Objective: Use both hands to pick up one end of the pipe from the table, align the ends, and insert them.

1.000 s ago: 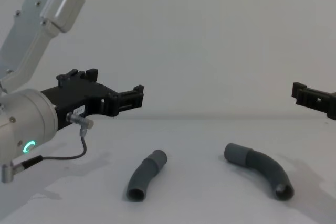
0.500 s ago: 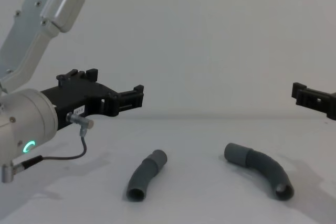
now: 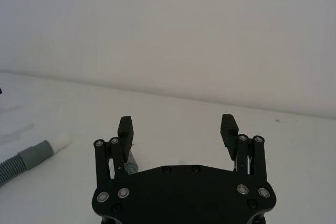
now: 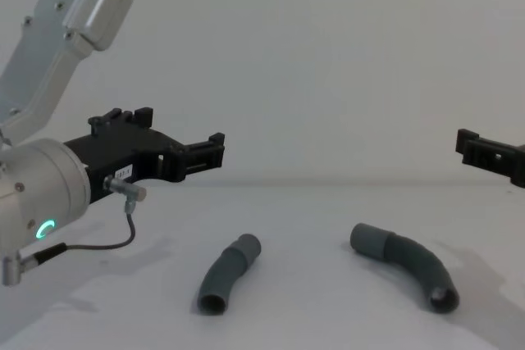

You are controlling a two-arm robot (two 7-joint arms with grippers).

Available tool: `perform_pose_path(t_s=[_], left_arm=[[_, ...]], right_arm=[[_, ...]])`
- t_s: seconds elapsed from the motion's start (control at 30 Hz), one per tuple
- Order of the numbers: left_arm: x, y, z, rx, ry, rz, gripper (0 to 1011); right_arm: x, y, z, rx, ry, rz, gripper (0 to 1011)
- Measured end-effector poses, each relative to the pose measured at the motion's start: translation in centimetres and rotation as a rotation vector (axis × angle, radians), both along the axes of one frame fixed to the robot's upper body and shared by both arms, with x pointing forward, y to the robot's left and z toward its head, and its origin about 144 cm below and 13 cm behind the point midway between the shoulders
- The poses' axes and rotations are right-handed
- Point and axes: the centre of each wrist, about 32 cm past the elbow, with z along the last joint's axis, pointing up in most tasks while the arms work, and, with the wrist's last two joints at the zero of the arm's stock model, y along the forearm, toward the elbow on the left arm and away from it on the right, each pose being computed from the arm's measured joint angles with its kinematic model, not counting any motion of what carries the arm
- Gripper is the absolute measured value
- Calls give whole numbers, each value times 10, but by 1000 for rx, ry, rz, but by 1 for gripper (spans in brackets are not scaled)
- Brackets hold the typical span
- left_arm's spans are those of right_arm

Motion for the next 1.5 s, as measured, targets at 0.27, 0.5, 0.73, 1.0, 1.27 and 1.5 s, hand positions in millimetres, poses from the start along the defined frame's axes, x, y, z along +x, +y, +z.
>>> perform_pose_path(t_s=[0.27, 0.5, 0.73, 1.0, 1.27, 1.5], left_arm=[[0, 0, 0, 0, 0, 0, 1000], [0, 0, 0, 0, 0, 0, 1000], [0, 0, 0, 0, 1, 1, 1000], [0, 0, 0, 1, 2, 1, 1000], [0, 0, 0, 1, 2, 1, 1000], [0, 0, 0, 1, 3, 0, 1000]], right_arm=[[0, 0, 0, 0, 0, 0, 1010], [0, 0, 0, 0, 0, 0, 1010], [0, 0, 0, 0, 0, 0, 1010], [0, 0, 0, 0, 0, 0, 1010], [0, 0, 0, 0, 0, 0, 1010], [0, 0, 0, 0, 0, 0, 1010]])
